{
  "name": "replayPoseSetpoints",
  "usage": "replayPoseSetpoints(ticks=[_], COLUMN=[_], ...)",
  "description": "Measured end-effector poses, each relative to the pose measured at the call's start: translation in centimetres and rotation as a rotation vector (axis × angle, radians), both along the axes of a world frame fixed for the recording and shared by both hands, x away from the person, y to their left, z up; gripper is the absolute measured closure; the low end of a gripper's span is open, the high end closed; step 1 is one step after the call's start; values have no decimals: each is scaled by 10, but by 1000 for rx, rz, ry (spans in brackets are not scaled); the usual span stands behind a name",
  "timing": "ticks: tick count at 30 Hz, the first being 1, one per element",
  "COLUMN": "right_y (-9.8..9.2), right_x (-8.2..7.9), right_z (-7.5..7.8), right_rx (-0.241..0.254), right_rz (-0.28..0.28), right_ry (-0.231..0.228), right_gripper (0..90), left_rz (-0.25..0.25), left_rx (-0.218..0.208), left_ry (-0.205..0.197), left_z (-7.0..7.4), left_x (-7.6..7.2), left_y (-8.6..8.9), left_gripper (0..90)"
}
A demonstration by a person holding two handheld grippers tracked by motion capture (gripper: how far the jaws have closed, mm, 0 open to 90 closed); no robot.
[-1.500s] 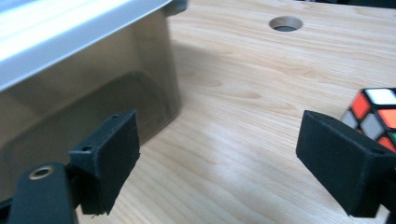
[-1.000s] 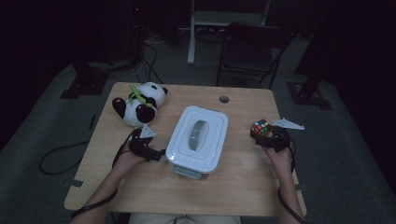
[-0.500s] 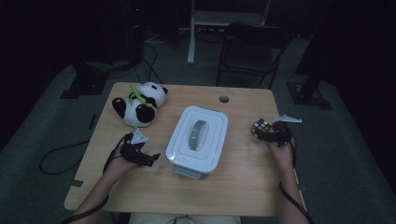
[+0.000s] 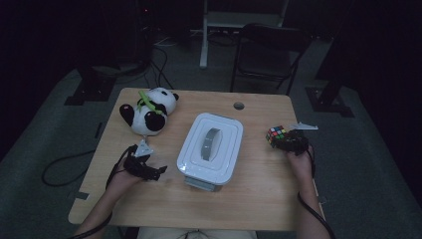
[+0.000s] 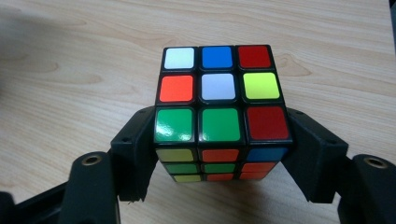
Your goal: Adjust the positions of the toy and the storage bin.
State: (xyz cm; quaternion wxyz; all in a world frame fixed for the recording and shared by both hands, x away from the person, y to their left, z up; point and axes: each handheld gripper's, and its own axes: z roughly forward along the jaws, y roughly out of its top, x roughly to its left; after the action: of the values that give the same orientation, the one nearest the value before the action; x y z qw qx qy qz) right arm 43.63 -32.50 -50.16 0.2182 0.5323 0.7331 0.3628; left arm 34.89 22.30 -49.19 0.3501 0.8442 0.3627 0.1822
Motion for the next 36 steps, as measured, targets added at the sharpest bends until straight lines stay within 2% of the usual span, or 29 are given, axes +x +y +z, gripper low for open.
replayPoseSetpoints(ticks=[2,8,14,21,22,23,24,25,27,28,36], right_y=[3,4,-1,-4,-4,-4,-4,-4,-4,-4,-5], right_x=[-4,-12,-34,-66,-66,-77,-77,-87,-92,-102,-141], right_z=[2,3,6,13,13,15,15,16,17,18,14], right_rx=[-20,-17,-12,-34,-34,-51,-51,-58,-63,-67,-67], right_rz=[8,8,2,-4,-4,-11,-11,-10,-12,-20,-55], right_ry=[-14,-19,-50,-81,-81,-84,-84,-89,-90,-93,-79], right_gripper=[339,341,341,341,341,341,341,341,341,341,341], left_rz=[-1,-5,2,9,9,16,16,21,21,28,51], left_rx=[1,6,0,11,11,12,12,7,7,9,9], left_ry=[-1,-1,-8,0,0,0,0,0,0,7,6], left_z=[0,-1,1,-2,-2,-2,-2,-2,-2,-4,-6], left_x=[-1,-5,-12,-20,-20,-23,-23,-26,-26,-31,-44], left_y=[0,0,6,14,14,16,16,19,19,23,33], left_gripper=[31,31,31,31,31,31,31,31,31,31,31])
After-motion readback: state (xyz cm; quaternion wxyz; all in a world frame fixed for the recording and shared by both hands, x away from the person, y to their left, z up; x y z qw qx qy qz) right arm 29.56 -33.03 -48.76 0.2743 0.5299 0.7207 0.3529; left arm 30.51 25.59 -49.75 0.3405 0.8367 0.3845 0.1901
